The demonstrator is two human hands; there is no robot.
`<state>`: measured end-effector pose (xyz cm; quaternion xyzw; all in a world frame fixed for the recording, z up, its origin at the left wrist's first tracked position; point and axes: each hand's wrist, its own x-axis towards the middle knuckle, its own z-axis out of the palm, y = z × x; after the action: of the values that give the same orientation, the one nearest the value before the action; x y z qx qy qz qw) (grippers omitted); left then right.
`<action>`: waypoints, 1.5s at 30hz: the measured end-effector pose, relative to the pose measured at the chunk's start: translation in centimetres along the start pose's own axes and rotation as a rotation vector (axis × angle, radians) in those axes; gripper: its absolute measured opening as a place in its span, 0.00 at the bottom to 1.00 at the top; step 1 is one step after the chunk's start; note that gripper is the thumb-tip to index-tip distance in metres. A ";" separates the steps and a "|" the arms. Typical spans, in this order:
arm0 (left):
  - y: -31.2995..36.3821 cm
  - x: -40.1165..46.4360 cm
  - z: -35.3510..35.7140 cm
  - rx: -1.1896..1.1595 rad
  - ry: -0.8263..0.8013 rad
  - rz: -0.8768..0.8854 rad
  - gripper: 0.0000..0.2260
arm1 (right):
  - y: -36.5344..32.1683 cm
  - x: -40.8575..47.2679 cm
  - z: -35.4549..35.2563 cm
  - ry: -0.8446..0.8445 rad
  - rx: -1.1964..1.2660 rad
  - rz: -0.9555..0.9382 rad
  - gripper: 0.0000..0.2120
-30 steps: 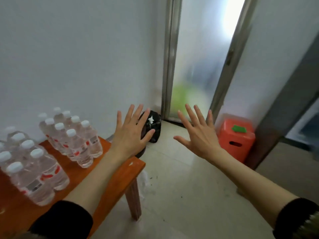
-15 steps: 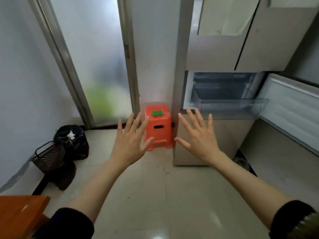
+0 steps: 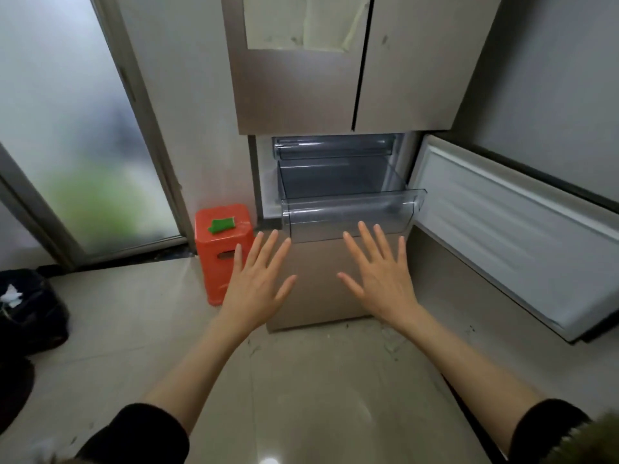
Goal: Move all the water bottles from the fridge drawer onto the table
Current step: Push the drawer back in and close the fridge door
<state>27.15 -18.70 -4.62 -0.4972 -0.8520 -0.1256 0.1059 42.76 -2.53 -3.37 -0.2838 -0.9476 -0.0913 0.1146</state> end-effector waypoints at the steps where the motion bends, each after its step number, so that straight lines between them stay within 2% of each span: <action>1: 0.5 1.1 0.8 -0.008 -0.009 0.005 0.33 | 0.8 0.6 0.6 -0.023 0.009 0.015 0.33; 5: 2.0 5.1 4.1 -0.038 -0.074 -0.008 0.29 | 3.5 3.3 3.6 -0.086 0.056 0.036 0.34; 10: 2.3 11.1 9.0 -0.058 -0.100 0.023 0.31 | 6.4 8.3 7.7 -0.116 0.070 0.005 0.32; 13: 2.1 15.3 11.5 -0.072 -0.129 0.009 0.28 | 8.2 12.2 10.2 -0.137 0.065 0.010 0.32; 18: 1.9 21.0 15.3 -0.083 -0.149 0.032 0.29 | 10.8 18.2 13.9 -0.244 0.075 0.058 0.33; 23: 1.6 24.5 18.0 -0.054 -0.264 0.012 0.32 | 13.5 21.5 16.7 -0.346 0.094 0.073 0.36; 26: 1.1 24.9 19.9 0.049 -0.183 0.034 0.31 | 14.4 22.2 18.3 -0.370 0.095 0.045 0.37; 32: 1.2 26.2 21.8 0.153 -0.128 0.012 0.34 | 15.9 23.4 19.9 -0.330 0.122 -0.005 0.36; 45: 0.7 31.8 22.5 0.208 -0.147 -0.157 0.38 | 17.5 29.3 21.8 -0.320 0.176 -0.098 0.35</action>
<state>11.13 14.88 -16.10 -0.4232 -0.9021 -0.0077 0.0841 25.15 32.17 -14.43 -0.2370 -0.9708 0.0325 -0.0178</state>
